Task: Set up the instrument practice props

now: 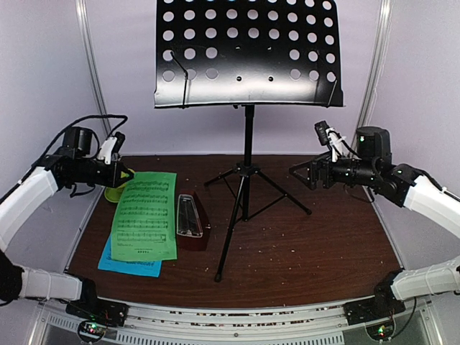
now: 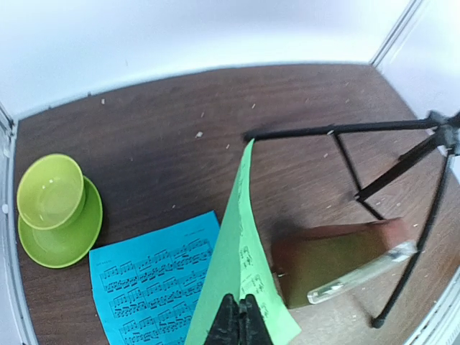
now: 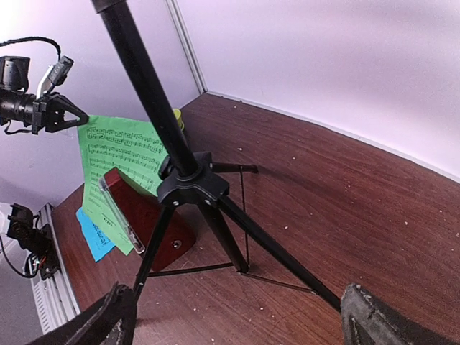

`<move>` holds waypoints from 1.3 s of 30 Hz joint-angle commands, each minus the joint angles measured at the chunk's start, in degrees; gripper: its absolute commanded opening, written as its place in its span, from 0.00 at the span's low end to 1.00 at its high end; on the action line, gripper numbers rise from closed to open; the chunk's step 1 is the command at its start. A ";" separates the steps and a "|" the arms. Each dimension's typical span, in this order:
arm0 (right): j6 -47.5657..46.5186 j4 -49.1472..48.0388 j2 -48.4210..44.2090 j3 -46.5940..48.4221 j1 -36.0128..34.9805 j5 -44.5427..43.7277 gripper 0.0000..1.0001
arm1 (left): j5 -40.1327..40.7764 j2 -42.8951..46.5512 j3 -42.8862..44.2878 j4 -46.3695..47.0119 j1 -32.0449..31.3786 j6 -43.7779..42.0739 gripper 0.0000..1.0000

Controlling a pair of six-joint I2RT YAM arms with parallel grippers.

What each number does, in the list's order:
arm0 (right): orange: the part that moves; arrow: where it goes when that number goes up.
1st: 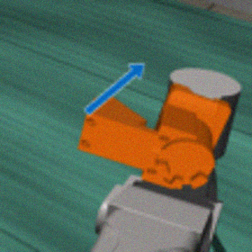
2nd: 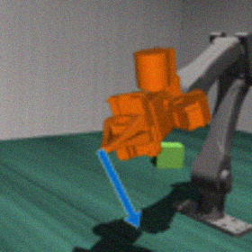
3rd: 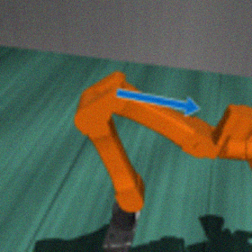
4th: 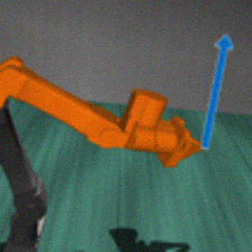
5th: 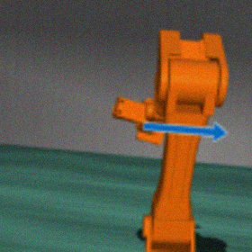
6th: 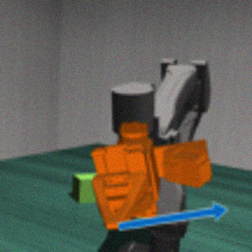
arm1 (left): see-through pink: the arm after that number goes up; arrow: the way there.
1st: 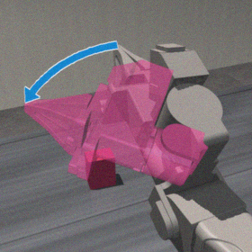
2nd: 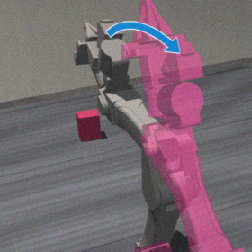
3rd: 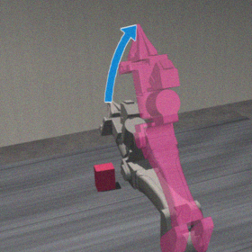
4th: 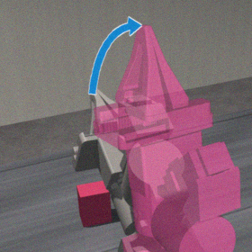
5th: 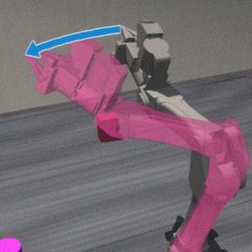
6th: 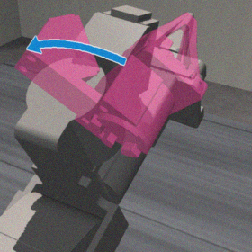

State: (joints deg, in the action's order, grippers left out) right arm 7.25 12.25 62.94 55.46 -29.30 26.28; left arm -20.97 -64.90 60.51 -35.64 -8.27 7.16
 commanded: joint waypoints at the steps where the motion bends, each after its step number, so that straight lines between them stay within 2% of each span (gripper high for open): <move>1: -0.41 -1.87 -2.19 -1.17 -2.48 0.52 1.00 | -0.59 7.68 -0.37 -1.52 -0.95 3.99 0.00; 8: -3.41 -2.67 -4.31 -1.75 -7.66 -0.40 1.00 | -4.35 13.23 9.39 -13.20 -4.16 2.74 0.00; 13: -5.37 -1.52 -3.67 1.00 -11.29 -1.75 1.00 | -9.34 17.51 13.63 -15.47 -7.74 5.24 0.00; 17: -7.24 0.38 -2.68 5.62 -14.04 -3.32 1.00 | -10.37 15.87 16.47 -17.33 -13.98 7.28 0.00; 21: -9.95 3.99 -1.31 11.31 -17.05 -4.82 1.00 | -8.81 11.37 22.82 -17.45 -23.00 8.45 0.00; 28: -15.64 9.26 -2.35 18.22 -23.00 -7.28 1.00 | -10.76 -2.63 38.01 -18.15 -38.48 9.62 0.00; 39: -25.17 23.42 -2.50 24.96 -32.44 -17.00 1.00 | -17.22 -20.31 51.61 -18.09 -47.89 6.42 0.00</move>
State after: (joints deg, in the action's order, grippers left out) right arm -13.91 29.36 61.36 78.28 -59.05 14.41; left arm -34.11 -82.37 107.74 -54.57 -53.98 15.03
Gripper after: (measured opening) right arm 0.999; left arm 0.006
